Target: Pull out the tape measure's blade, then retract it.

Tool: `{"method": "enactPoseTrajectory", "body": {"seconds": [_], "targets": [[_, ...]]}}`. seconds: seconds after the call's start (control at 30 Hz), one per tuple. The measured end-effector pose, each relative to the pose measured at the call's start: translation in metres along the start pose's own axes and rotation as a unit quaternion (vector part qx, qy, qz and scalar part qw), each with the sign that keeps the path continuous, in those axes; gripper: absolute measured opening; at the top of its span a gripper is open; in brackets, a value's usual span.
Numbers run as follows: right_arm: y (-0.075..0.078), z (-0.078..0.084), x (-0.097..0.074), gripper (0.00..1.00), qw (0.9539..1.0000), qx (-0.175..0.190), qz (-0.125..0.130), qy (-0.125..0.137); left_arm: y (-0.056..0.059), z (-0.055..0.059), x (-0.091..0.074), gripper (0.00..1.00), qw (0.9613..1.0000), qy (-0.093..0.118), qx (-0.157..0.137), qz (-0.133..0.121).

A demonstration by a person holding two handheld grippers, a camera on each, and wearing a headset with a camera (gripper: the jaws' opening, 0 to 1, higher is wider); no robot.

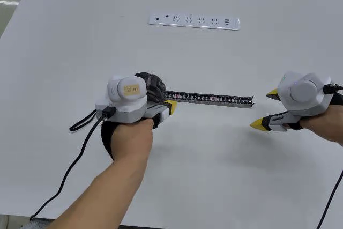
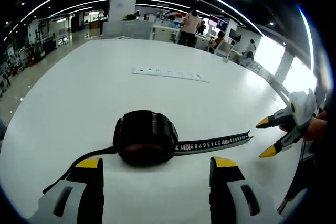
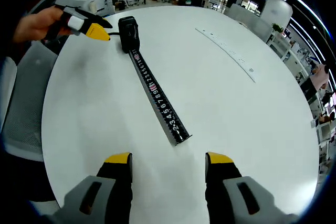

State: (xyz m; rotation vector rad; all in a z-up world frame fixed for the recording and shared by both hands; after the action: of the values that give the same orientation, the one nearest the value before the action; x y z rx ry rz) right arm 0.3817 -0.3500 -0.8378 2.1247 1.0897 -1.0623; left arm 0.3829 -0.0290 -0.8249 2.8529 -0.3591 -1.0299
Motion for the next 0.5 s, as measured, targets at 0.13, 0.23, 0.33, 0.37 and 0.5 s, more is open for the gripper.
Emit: {"method": "enactPoseTrajectory", "body": {"seconds": [0.13,0.23,0.33,0.37,0.5], "targets": [[0.008,-0.001,0.003,0.54,0.9998,-0.017,-0.009,-0.003,-0.001,0.0,0.004,0.79,1.0,0.001,-0.001,-0.001],[0.012,-0.002,0.005,0.52,0.9994,-0.031,-0.016,-0.007,-0.001,-0.001,0.006,0.79,1.0,0.002,-0.002,-0.001],[0.015,-0.003,0.007,0.5,0.9984,-0.049,-0.023,-0.012,-0.002,-0.002,0.009,0.77,1.0,0.005,-0.002,-0.004],[0.016,-0.004,0.008,0.49,0.9981,-0.054,-0.025,-0.012,-0.002,-0.003,0.01,0.77,1.0,0.005,-0.003,-0.004],[0.021,-0.006,0.011,0.47,0.9966,-0.073,-0.034,-0.017,-0.002,-0.004,0.012,0.76,0.9999,0.007,-0.004,-0.007]]}}
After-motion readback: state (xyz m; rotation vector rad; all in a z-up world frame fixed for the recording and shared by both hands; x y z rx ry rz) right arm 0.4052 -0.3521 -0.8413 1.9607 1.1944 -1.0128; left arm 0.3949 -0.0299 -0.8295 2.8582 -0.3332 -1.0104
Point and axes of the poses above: the centre of the closed fingertips' face, and the gripper's own axes: x roughly forward along the fingers, y roughly to its right, z roughly out of its underside, the point moved 8 cm from there along -x, roughly backward along the fingers, and after that the axes turned 6 degrees about y, right-handed, at the moved point
